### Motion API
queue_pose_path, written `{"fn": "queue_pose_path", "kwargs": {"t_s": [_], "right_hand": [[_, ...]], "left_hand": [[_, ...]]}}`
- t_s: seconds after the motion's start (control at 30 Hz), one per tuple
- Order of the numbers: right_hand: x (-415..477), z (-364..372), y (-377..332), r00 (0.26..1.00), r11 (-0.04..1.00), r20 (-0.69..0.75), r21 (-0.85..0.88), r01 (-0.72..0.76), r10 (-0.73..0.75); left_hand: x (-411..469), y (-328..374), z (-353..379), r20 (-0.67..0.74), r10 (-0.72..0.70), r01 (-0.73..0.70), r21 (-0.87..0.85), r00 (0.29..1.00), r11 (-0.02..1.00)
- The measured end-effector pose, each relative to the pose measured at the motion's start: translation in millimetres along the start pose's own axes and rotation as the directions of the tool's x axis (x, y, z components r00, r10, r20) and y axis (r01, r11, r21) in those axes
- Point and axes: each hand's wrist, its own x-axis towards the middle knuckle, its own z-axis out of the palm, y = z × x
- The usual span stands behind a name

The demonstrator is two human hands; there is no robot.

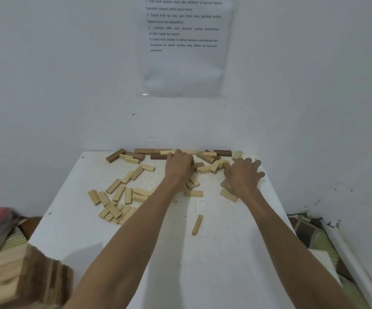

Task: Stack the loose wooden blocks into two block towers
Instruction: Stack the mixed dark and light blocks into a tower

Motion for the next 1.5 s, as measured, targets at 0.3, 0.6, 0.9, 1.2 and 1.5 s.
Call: {"fn": "queue_pose_path", "kwargs": {"t_s": [0.3,0.6,0.9,1.2,1.5], "right_hand": [[10,8,1,0.996,0.995,0.026,0.035,-0.09,0.089],[-9,4,-3,0.985,0.997,-0.166,0.062,0.052,-0.041],[-95,-12,-17,0.943,0.872,-0.161,0.361,0.33,-0.29],[-227,-3,3,0.944,0.82,0.065,0.517,0.246,-0.324],[-279,5,31,0.944,0.787,0.085,0.579,0.214,-0.319]], "left_hand": [[-15,-2,0,-0.018,-0.068,0.062,-0.24,0.998,0.969],[-35,0,-11,-0.048,-0.123,0.082,-0.511,0.991,0.856],[-129,15,-50,-0.073,-0.204,0.1,-0.683,0.976,0.724],[-271,0,-49,0.004,-0.183,0.151,-0.583,0.983,0.798],[-335,-16,-51,0.14,-0.06,0.129,-0.564,0.988,0.816]]}}
